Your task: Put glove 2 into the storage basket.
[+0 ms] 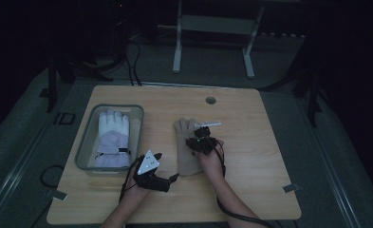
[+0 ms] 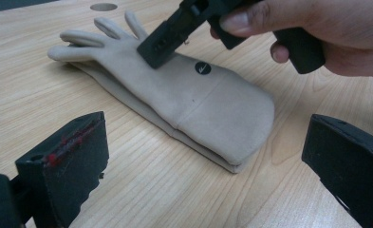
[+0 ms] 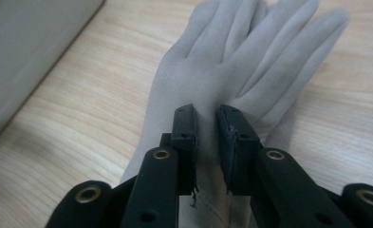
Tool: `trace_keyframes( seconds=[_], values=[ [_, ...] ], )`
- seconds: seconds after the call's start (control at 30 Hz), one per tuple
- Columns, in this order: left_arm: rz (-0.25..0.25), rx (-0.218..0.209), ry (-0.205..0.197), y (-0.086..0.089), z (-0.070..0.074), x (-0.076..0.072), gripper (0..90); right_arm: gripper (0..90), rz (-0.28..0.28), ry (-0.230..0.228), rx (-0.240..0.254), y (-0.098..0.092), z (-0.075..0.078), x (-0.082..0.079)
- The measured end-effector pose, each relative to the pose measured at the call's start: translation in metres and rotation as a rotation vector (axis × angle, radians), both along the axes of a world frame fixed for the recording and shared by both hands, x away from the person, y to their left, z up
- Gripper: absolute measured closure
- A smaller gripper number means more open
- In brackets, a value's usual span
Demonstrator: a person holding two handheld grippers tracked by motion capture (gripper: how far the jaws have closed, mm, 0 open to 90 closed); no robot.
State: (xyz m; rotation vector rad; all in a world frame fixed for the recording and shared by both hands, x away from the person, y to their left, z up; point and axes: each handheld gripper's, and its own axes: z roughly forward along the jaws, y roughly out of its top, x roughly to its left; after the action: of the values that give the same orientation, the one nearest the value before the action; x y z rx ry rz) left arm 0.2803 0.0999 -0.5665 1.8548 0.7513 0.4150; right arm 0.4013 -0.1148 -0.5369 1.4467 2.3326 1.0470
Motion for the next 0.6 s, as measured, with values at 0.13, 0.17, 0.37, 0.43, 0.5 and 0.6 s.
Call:
trace_keyframes(
  seconds=[0.13, 0.17, 0.37, 0.43, 0.5, 0.6],
  values=[
    [0.000, -0.002, -0.001, 0.000, 0.000, 0.000, 1.8, 66.6, 0.011, 0.004, -0.015, 0.002, -0.005, 0.000],
    [-0.001, -0.003, -0.001, 0.000, 0.000, -0.001, 1.8, 63.7, 0.011, 0.001, -0.021, 0.001, -0.005, 0.000],
    [-0.006, 0.000, 0.003, -0.001, 0.000, 0.000, 1.8, 47.5, 0.014, -0.017, -0.017, -0.011, 0.001, 0.002],
    [-0.010, -0.004, 0.007, -0.002, 0.000, 0.000, 1.8, 45.3, 0.020, -0.024, -0.010, -0.018, 0.004, 0.003],
    [-0.014, -0.006, 0.010, -0.002, 0.000, 0.000, 1.8, 45.3, 0.023, -0.035, -0.024, -0.024, 0.008, 0.004],
    [-0.017, -0.007, 0.014, -0.003, 0.000, 0.000, 1.9, 47.9, 0.019, -0.047, -0.025, -0.036, 0.013, 0.006]
  ],
)
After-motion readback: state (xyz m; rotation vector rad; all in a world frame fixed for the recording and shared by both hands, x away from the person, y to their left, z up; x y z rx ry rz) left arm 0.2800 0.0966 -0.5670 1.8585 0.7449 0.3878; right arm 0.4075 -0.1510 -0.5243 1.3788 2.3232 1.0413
